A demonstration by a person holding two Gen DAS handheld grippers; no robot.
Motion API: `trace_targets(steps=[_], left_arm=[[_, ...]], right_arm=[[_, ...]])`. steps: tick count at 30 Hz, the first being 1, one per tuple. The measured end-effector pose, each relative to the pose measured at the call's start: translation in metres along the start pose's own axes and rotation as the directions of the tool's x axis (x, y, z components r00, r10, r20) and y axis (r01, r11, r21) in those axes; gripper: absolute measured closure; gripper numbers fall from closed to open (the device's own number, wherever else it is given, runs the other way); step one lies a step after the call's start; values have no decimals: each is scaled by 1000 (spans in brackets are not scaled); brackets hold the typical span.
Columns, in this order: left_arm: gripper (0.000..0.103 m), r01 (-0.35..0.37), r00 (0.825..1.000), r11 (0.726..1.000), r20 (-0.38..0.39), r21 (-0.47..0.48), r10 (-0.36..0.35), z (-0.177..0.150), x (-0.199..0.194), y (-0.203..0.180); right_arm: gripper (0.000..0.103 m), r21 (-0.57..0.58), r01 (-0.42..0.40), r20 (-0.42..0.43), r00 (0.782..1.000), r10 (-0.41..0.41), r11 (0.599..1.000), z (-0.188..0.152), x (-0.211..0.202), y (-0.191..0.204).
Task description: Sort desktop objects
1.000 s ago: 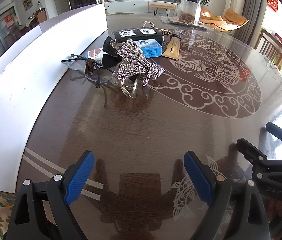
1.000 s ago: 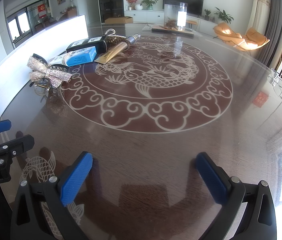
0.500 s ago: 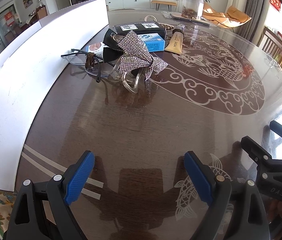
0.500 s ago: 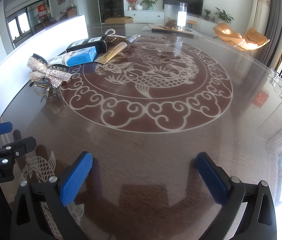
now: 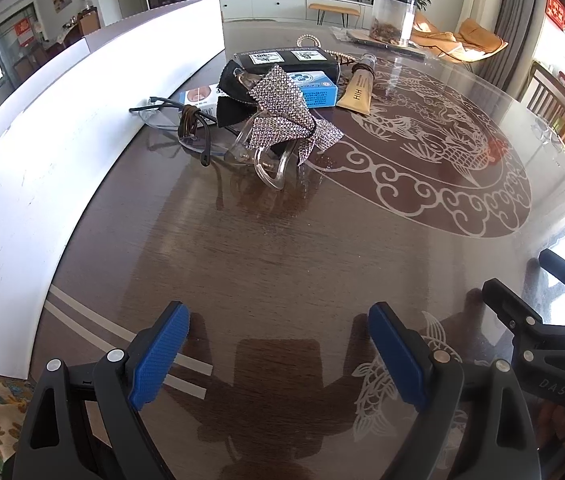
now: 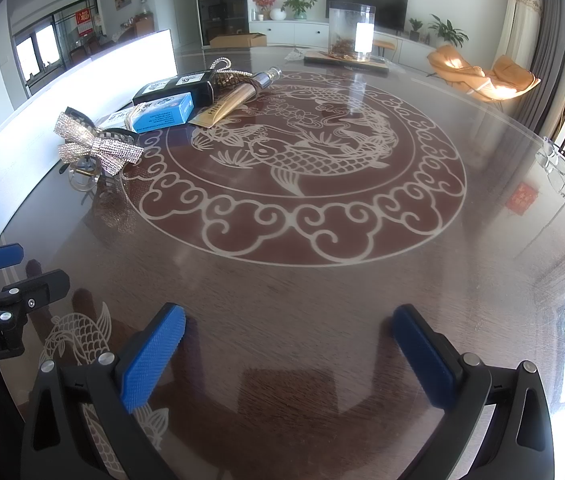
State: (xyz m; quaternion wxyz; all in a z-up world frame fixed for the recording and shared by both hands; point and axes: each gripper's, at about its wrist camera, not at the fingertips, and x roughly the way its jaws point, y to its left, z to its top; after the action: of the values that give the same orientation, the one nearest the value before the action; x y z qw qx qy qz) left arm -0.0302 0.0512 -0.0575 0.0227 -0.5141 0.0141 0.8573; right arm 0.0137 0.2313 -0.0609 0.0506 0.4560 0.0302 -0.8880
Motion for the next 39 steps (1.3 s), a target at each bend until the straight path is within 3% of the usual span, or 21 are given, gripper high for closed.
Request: trace_targets(steps=[39], left_arm=[[11, -1, 1000, 1000, 25, -27, 2, 0, -4, 5]], right_arm=[[0, 0, 0, 0, 1000, 0, 1000, 0, 0, 0]])
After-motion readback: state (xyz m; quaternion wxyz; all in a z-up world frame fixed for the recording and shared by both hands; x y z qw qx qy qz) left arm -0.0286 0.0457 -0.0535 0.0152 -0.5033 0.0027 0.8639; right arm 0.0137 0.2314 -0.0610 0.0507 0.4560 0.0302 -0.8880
